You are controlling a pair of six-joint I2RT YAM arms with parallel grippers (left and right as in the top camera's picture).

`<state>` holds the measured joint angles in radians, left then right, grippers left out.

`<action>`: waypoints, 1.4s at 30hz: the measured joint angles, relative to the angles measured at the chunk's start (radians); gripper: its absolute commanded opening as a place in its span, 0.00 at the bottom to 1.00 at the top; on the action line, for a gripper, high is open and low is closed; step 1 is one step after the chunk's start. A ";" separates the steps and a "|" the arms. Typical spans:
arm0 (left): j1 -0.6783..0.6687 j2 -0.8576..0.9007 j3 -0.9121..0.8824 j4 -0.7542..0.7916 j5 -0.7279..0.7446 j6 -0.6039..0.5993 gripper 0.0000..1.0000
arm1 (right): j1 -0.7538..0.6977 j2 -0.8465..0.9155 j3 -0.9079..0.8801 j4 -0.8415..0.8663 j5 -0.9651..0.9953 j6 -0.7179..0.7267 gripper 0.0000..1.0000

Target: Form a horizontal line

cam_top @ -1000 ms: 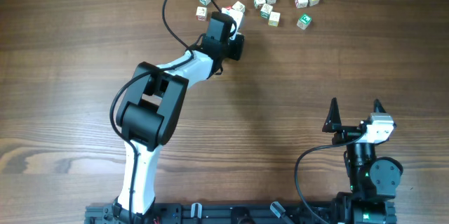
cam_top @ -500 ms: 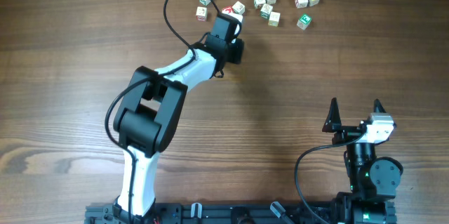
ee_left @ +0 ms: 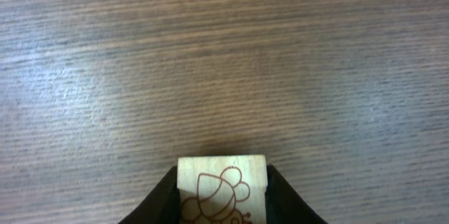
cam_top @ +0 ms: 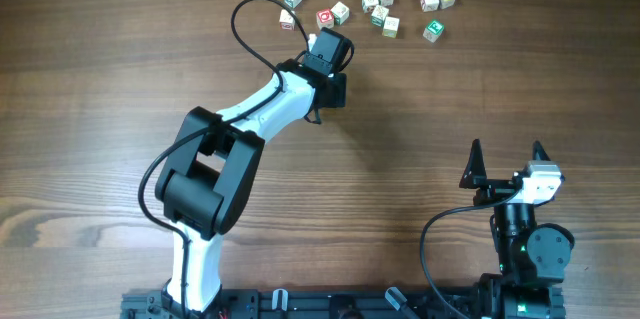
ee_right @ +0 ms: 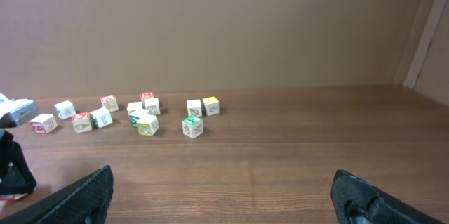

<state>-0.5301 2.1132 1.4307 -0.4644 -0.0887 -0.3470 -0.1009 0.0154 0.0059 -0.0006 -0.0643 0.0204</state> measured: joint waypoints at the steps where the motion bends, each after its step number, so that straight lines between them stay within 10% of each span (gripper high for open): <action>1: 0.000 0.000 0.000 -0.003 -0.001 0.000 0.27 | 0.000 0.000 0.000 0.000 0.000 0.000 1.00; 22: -0.015 -0.039 -0.079 -0.012 -0.031 -0.003 0.54 | 0.000 0.000 0.000 0.000 0.000 0.000 1.00; 33: -0.018 -0.045 -0.098 0.024 -0.046 -0.037 0.33 | 0.000 0.000 0.000 0.000 0.000 0.000 1.00; 42: -0.018 -0.045 -0.100 0.039 -0.045 -0.041 0.35 | 0.000 0.000 0.000 0.000 0.000 0.000 1.00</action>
<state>-0.5480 2.0678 1.3304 -0.4255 -0.1337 -0.3878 -0.1009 0.0154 0.0059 -0.0006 -0.0643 0.0204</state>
